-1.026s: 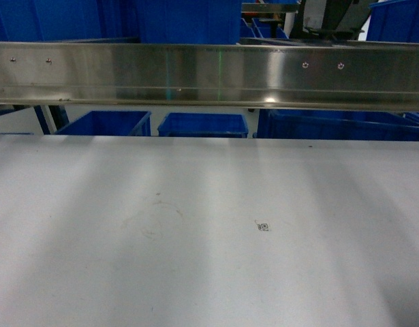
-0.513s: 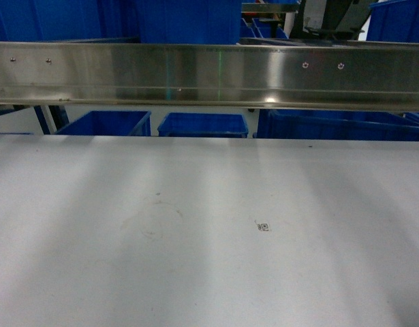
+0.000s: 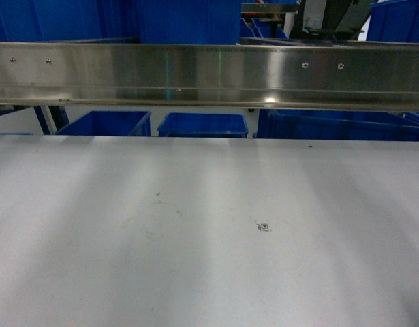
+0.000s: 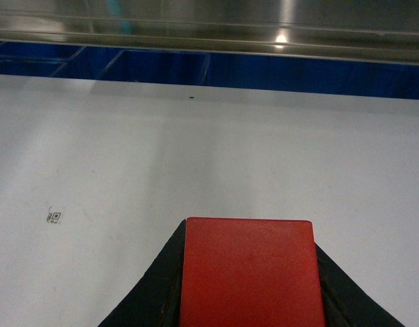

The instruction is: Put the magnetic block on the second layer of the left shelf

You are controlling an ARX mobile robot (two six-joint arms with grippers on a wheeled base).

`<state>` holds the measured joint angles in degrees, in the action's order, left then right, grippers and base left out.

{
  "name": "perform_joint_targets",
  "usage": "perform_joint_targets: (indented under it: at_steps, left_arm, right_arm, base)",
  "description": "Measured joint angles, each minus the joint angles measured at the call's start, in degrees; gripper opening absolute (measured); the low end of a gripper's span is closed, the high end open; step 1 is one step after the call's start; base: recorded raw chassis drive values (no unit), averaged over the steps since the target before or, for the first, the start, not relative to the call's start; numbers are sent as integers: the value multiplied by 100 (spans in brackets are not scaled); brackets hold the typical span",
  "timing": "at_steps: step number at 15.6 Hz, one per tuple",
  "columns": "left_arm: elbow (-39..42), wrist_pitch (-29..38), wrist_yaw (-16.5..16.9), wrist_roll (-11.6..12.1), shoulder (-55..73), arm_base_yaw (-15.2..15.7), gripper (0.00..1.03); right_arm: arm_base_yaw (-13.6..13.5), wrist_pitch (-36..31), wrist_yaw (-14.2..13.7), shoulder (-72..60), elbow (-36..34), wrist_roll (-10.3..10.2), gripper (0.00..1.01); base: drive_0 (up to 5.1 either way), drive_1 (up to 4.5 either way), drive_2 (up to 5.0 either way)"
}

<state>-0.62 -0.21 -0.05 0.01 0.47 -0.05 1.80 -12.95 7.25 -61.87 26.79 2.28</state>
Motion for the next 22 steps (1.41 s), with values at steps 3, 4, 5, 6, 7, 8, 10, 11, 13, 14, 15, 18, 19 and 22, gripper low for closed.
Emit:
perform_joint_targets:
  at_steps: [3, 4, 5, 6, 7, 8, 10, 11, 13, 14, 15, 18, 19, 22]
  left_arm:
    - [0, 0, 2, 0, 0, 0, 98]
    - [0, 0, 2, 0, 0, 0, 98]
    - [0, 0, 2, 0, 0, 0, 98]
    - [0, 0, 2, 0, 0, 0, 98]
    - [0, 0, 2, 0, 0, 0, 98]
    - [0, -2, 4, 0, 0, 0, 98]
    - [0, -9, 4, 2, 0, 0, 98]
    - [0, -4, 2, 0, 0, 0, 98]
    - [0, -4, 4, 2, 0, 0, 98]
    - [0, 0, 0, 0, 0, 0, 98]
    - [0, 0, 2, 0, 0, 0, 98]
    - [0, -2, 2, 0, 0, 0, 98]
    - [0, 0, 2, 0, 0, 0, 98]
    - [0, 11, 4, 0, 0, 0, 98]
  right_arm:
    - [7, -31, -2, 11, -24, -120, 33]
    - [7, -31, -2, 11, -26, -122, 33]
    - [7, -33, -2, 11, -24, -122, 33]
    - [7, -31, -2, 11, -26, -125, 33]
    - [7, -31, -2, 11, -26, -122, 33]
    - [7, -37, -2, 13, -26, -125, 33]
    - [7, -37, -17, 13, -35, -129, 33]
    - [7, -33, -9, 15, -35, -131, 33]
    - [9, -31, -13, 17, -37, -136, 33]
    - [7, -35, -13, 17, -37, -136, 33]
    - [7, -35, -11, 22, -37, -138, 33]
    - [7, -48, -11, 15, -39, -138, 33]
    - [7, -31, -7, 15, -39, -138, 33]
    - [7, -42, -4, 24, -42, -138, 33]
  base:
    - [0, 0, 0]
    - [0, 0, 0]
    - [0, 0, 0]
    - [0, 0, 0]
    - [0, 0, 0]
    - [-478, 154, 345]
    - [-472, 158, 353]
    - [-470, 159, 356]
    - [-475, 154, 351]
    - [-475, 157, 348]
    - [-485, 156, 337]
    - [-493, 148, 330]
    - [-485, 155, 340]
    - [-485, 156, 337]
